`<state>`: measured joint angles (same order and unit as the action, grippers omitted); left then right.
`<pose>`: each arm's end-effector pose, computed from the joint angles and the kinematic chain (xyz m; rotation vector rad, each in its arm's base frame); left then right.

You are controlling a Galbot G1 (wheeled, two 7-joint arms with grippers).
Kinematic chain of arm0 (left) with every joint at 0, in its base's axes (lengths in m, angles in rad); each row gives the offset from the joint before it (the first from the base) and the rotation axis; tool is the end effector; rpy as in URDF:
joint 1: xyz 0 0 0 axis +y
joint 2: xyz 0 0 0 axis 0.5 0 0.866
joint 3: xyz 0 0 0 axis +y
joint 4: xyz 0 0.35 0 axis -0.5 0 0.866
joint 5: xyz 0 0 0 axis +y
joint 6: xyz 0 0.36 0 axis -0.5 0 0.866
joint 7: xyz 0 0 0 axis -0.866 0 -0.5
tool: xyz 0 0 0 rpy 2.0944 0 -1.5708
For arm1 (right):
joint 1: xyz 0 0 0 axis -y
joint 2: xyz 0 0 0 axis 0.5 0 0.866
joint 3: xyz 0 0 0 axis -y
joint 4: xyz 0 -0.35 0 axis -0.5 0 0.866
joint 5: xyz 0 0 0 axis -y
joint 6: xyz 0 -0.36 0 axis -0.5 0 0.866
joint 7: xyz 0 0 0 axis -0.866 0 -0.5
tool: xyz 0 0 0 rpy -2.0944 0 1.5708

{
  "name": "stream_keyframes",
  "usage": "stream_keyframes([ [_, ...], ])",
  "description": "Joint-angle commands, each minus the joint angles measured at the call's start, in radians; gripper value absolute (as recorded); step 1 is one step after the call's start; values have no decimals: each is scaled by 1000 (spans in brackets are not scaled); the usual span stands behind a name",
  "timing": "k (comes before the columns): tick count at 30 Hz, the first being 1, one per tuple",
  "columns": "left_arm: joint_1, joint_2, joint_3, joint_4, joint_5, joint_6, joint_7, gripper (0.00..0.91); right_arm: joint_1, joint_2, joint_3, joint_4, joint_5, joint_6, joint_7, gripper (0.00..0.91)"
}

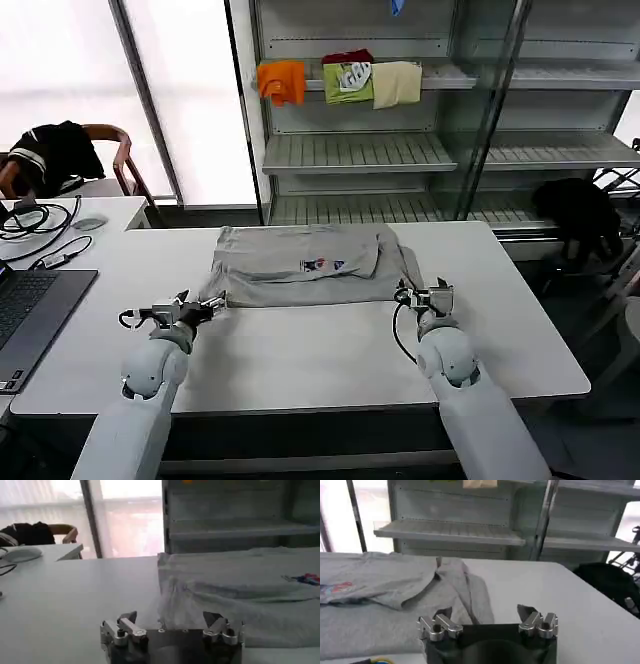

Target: Fold and organize the clothes.

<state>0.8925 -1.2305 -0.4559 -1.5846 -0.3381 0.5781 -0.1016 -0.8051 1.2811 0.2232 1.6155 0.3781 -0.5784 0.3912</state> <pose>0.4062 0.0922 -0.2741 0.0499 -2.7096 -0.0664 0.4175 0.0066 -0.2578 -0.1021 -2.7611 0.1502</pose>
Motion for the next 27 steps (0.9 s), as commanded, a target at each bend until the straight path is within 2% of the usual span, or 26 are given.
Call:
stream_keyframes([
  [1, 0, 2, 2, 20, 0, 0, 1, 907, -6, -4, -6, -12, -7, -2, -2, 907],
  [11, 8, 7, 11, 21, 1, 0, 2, 907, -8, 8, -12, -53, -5, -1, -7, 907],
  [12, 9, 7, 12, 19, 1, 0, 3, 907, -9, 8, -12, -55, -5, -1, -8, 877],
  [15, 13, 6, 14, 15, 1, 0, 3, 907, -12, 9, -13, -62, 10, -1, -8, 645],
  [16, 15, 6, 15, 15, 1, 0, 3, 796, -13, 11, -12, -67, 13, -1, -7, 474],
  [17, 16, 6, 16, 14, 1, 0, 3, 725, -13, 11, -12, -68, 15, -1, -7, 383],
  [18, 17, 7, 17, 13, 1, 0, 3, 534, -15, 13, -11, -69, 17, -1, -7, 30],
  [19, 21, 7, 19, 9, 1, 0, 4, 423, -17, 15, -11, -67, 18, -1, -5, 0],
  [20, 23, 6, 20, 9, 1, 0, 4, 232, -19, 15, -11, -66, 20, -1, -5, 0],
  [21, 25, 6, 21, 6, 2, 0, 5, 161, -21, 16, -11, -63, 20, -1, -6, 0],
  [22, 29, 4, 24, 4, 3, 0, 7, 50, -26, 18, -10, -58, 19, 0, -6, 0],
  [27, 40, 0, 23, 3, 7, 0, 21, 20, -40, 20, -9, -42, 19, 0, -5, 0],
])
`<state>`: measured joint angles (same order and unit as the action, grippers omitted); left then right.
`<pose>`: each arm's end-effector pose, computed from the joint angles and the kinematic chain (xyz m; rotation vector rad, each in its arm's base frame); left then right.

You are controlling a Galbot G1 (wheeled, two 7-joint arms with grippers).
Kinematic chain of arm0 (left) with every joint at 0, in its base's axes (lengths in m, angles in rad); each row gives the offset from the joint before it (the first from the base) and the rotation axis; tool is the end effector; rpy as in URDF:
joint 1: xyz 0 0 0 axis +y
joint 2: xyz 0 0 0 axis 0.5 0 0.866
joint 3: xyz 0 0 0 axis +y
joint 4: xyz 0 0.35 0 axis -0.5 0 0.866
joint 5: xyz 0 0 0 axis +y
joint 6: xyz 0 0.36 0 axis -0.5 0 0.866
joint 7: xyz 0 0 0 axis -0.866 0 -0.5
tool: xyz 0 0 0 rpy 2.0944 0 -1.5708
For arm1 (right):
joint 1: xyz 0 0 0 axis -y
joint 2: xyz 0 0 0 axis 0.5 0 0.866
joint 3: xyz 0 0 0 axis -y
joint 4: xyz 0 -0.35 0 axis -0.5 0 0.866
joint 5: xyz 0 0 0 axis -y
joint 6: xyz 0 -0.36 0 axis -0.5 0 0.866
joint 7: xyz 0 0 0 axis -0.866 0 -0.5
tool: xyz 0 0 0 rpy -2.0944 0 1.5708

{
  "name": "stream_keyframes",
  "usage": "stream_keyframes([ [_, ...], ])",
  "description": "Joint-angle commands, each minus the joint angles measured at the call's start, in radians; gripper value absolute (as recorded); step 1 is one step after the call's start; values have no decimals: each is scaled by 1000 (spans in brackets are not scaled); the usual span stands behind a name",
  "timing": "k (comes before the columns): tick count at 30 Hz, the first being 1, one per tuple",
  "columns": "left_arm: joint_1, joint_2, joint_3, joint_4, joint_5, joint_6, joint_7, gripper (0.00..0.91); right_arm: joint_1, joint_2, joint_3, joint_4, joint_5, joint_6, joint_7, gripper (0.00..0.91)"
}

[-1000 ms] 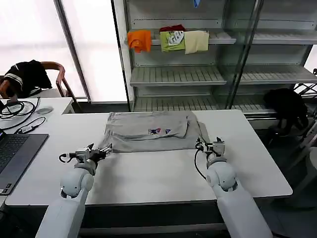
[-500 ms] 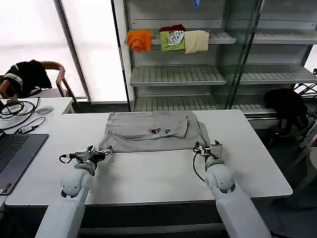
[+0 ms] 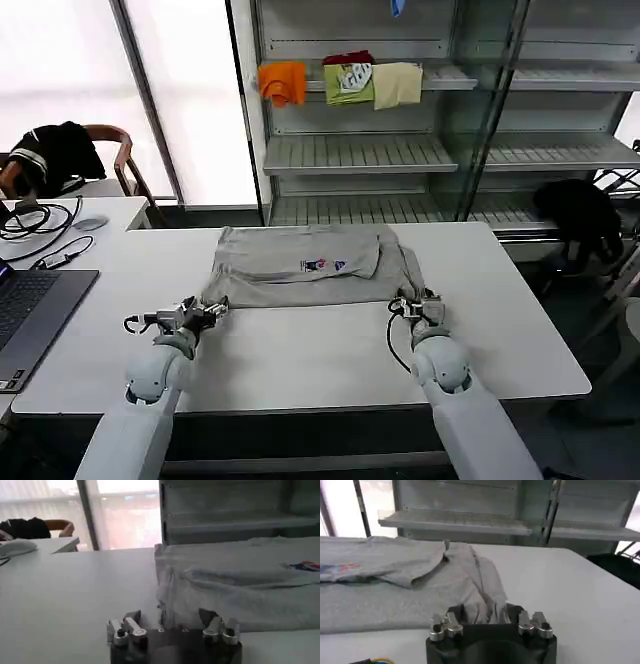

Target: Fold and organize the clothes.

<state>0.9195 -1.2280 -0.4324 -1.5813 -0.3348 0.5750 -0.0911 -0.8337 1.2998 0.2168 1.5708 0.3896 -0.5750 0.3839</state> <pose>0.3985 0.0855 -0.2887 0.0099 -2.6754 -0.0810 0.4130 0.0111 -0.2853 -0.0839 -2.6904 0.1231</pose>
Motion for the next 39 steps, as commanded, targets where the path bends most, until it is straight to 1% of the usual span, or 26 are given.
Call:
stream_keyframes([
  [1, 15, -3, 0, -1, 4, 3, 10, 20, -13, 0, -2, 5, 7, -4, 3, 0],
  [14, 38, 1, -12, -30, 1, 2, 8, 20, -49, 1, 7, 49, 19, -4, 3, 0],
  [22, 95, 20, -25, -132, 0, 2, 4, 20, -93, -11, 22, 164, 40, -5, 29, 0],
  [28, 195, 57, -45, -251, -7, 1, 4, 20, -183, -38, 33, 298, 45, -5, 54, 0],
  [32, 283, 86, -58, -369, -17, 2, -3, 20, -268, -49, 37, 386, 44, -5, 70, 0],
  [39, 439, 69, -67, -530, -17, 0, -18, 20, -364, -59, 45, 529, 39, -5, 96, 0],
])
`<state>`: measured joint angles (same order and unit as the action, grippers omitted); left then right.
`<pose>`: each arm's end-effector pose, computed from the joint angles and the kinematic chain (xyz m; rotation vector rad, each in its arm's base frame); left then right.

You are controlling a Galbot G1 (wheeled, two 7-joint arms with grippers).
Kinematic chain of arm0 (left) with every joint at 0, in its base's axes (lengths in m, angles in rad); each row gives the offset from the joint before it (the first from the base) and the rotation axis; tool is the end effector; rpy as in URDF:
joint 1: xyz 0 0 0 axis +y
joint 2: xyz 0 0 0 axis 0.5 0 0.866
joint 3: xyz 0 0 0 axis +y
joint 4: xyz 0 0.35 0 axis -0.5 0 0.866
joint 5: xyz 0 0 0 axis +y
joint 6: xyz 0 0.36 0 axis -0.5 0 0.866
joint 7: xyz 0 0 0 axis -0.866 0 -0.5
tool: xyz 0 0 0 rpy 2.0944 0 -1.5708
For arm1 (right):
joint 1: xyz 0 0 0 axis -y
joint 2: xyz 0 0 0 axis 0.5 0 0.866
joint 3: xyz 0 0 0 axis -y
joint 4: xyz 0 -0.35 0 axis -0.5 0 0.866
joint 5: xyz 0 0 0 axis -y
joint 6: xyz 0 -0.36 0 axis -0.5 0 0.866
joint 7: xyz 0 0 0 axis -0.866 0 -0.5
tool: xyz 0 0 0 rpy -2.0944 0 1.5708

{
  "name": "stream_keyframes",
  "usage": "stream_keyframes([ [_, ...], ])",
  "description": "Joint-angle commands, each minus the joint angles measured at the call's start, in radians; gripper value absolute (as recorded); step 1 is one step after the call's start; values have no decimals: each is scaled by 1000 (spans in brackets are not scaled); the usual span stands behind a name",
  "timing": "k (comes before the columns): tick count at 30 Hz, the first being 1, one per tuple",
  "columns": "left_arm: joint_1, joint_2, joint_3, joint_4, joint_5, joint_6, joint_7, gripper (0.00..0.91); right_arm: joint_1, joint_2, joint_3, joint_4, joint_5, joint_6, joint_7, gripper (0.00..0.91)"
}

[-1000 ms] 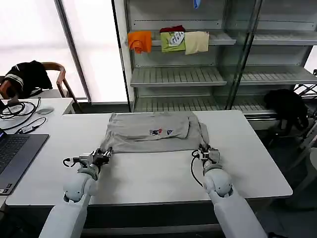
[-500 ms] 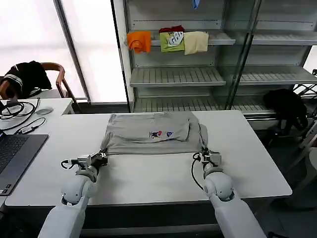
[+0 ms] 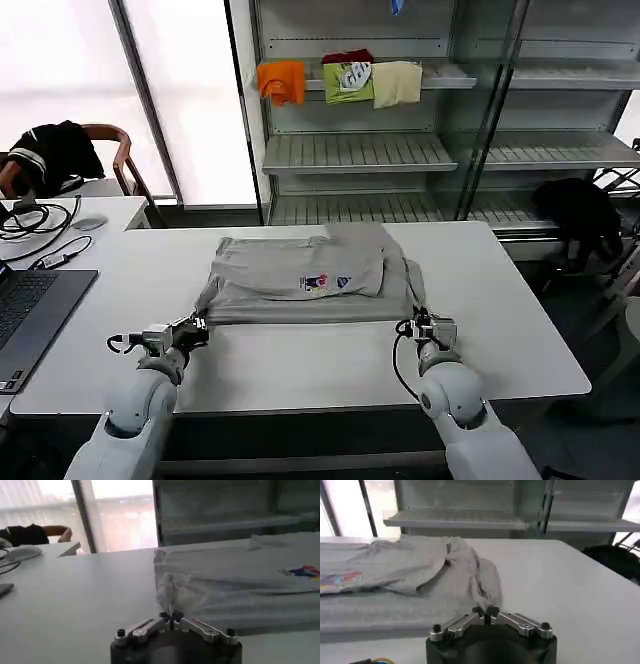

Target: Fold and organize the clothes.

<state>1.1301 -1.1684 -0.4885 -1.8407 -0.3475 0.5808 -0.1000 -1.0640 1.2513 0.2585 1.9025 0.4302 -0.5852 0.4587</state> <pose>0.3258 0.0883 -0.2664 -0.0236 -2.7186 -0.1410 0.3243 0.0116 -0.2545 -0.0805 -2.7590 0.0606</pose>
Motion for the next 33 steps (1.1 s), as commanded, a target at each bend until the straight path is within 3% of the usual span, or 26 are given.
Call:
stream_keyframes([
  [1, 231, 5, -12, -283, -3, -6, -9, 20, -148, -13, 4, 213, -2, 5, 23, 0],
  [18, 453, -29, -79, -434, 7, -22, -11, 20, -430, -65, 52, 380, -39, 9, 28, 0],
  [33, 527, -61, -97, -396, 36, -59, 2, 20, -474, -100, 72, 333, -90, 34, 23, 0],
])
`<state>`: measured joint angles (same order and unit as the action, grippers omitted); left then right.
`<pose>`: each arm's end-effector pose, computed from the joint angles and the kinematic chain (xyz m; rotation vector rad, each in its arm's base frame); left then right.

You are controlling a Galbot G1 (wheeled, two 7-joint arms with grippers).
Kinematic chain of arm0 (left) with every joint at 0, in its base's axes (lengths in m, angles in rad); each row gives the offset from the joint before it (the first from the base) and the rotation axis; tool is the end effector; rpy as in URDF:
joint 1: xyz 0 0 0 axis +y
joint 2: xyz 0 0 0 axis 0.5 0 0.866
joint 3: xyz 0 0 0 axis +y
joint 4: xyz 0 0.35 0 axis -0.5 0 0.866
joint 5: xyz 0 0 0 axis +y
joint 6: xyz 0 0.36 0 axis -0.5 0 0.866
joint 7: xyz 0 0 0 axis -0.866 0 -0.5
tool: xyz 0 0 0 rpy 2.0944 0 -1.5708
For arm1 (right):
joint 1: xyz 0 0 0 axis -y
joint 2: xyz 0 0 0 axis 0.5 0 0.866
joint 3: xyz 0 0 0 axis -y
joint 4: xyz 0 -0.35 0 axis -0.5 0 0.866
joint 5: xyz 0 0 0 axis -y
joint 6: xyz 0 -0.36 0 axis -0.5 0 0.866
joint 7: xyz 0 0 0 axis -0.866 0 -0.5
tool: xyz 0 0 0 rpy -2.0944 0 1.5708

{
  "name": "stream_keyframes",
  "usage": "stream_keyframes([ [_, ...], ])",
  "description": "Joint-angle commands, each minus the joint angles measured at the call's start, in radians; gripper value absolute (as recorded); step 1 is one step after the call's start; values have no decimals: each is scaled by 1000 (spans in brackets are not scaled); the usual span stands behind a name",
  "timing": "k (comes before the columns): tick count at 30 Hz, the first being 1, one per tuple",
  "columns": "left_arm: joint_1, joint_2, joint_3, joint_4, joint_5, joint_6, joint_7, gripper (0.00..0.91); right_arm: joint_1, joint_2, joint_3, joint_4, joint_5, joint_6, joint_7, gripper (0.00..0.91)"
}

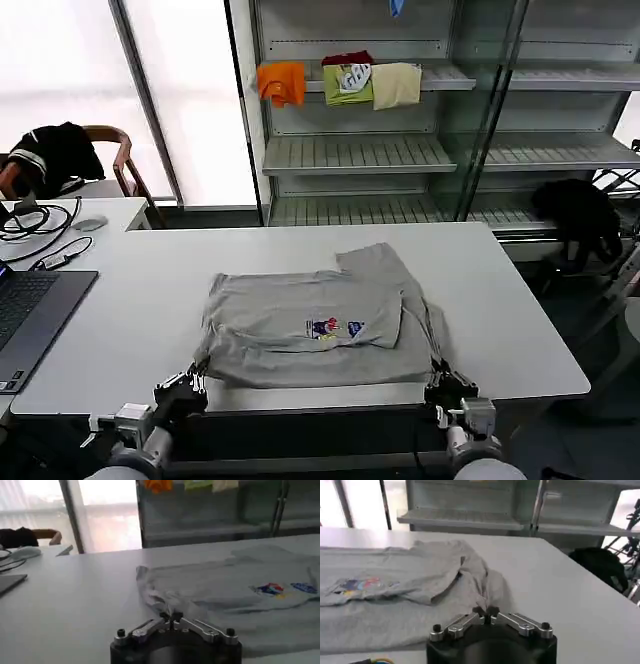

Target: Fold and organize the clothes.

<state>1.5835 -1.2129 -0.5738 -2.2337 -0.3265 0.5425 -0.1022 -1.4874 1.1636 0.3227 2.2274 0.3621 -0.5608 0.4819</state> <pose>0.1847 0.0583 -0.2439 -0.1025 -2.7064 -0.0951 0.1922 0.0007 -0.2476 -0.0683 -2.7016 0.1512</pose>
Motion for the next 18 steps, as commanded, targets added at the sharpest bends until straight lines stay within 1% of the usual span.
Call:
stream_keyframes([
  [1, 74, -18, -11, -3, 17, -21, 4, 10, -51, -14, 8, 8, -22, 10, 0, 40],
  [2, 75, -20, -9, 0, 21, -22, 4, 10, -51, -14, 9, 7, -22, 8, 1, 232],
  [3, 75, -22, -8, 1, 24, -22, 4, 10, -50, -13, 11, 6, -24, 6, 1, 907],
  [8, 81, -27, -4, 11, 47, -24, 9, 20, -51, -19, 22, 0, -33, 4, 4, 907],
  [9, 82, -29, -5, 9, 48, -24, 10, 222, -53, -20, 24, -1, -33, 3, 4, 907],
  [10, 86, -32, -4, 8, 48, -24, 10, 655, -56, -21, 24, -1, -34, 3, 3, 907],
  [11, 88, -33, -4, 7, 48, -24, 10, 907, -61, -21, 24, 0, -34, 4, 3, 907],
  [15, 98, -38, -5, -9, 57, -26, 9, 907, -84, -21, 24, 27, -27, 25, 9, 907],
  [18, 114, -45, -5, -68, 54, -20, 9, 907, -91, -20, 37, 73, -11, 25, 8, 907],
])
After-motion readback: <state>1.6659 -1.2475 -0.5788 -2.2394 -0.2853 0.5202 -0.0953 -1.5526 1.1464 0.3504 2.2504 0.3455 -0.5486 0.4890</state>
